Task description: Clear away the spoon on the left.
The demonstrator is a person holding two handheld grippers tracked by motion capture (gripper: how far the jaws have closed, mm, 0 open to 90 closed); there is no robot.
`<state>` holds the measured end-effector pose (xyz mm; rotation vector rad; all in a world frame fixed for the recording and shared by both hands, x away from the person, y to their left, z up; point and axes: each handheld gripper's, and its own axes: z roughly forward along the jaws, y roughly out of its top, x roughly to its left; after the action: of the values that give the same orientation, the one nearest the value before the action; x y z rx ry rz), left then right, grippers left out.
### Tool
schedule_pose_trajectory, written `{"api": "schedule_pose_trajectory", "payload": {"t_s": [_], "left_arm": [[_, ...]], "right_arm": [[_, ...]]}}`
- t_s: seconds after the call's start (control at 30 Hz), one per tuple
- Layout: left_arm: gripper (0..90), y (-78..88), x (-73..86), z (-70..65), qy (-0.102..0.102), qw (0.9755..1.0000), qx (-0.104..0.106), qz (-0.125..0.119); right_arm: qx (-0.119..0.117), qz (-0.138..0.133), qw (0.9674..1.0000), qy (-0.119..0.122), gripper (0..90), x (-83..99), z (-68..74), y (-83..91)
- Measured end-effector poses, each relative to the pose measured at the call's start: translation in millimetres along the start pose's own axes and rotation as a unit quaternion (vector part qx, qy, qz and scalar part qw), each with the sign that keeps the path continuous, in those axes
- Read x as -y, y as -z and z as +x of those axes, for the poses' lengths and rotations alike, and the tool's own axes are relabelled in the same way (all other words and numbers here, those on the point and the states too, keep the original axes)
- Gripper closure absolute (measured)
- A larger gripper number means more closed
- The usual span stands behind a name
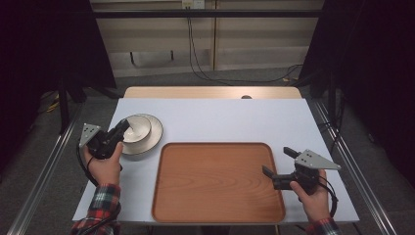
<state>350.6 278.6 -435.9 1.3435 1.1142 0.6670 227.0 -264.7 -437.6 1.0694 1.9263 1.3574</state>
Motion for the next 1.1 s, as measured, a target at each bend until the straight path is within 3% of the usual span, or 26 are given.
{"api": "schedule_pose_trajectory", "payload": {"t_s": [0.33, 0.9, 1.1], "left_arm": [[84.8, -11.5, -4.1, 2.3, 0.02, 0.9997, -0.004, -0.012], [85.0, -36.2, -8.0, 1.3, 0.031, 0.9991, -0.012, -0.025], [85.3, -40.6, -9.5, 0.2, 0.031, 0.9992, -0.016, -0.016]], "right_arm": [[-0.001, 0.001, 1.0, -0.004, 1.6, 0.6, -1.0, 1.6], [-0.009, 0.002, 0.9999, -0.007, 1.6, 2.1, -1.8, -2.1], [-0.007, -0.002, 0.9999, -0.009, 1.6, 1.9, -2.5, -1.1]]}}
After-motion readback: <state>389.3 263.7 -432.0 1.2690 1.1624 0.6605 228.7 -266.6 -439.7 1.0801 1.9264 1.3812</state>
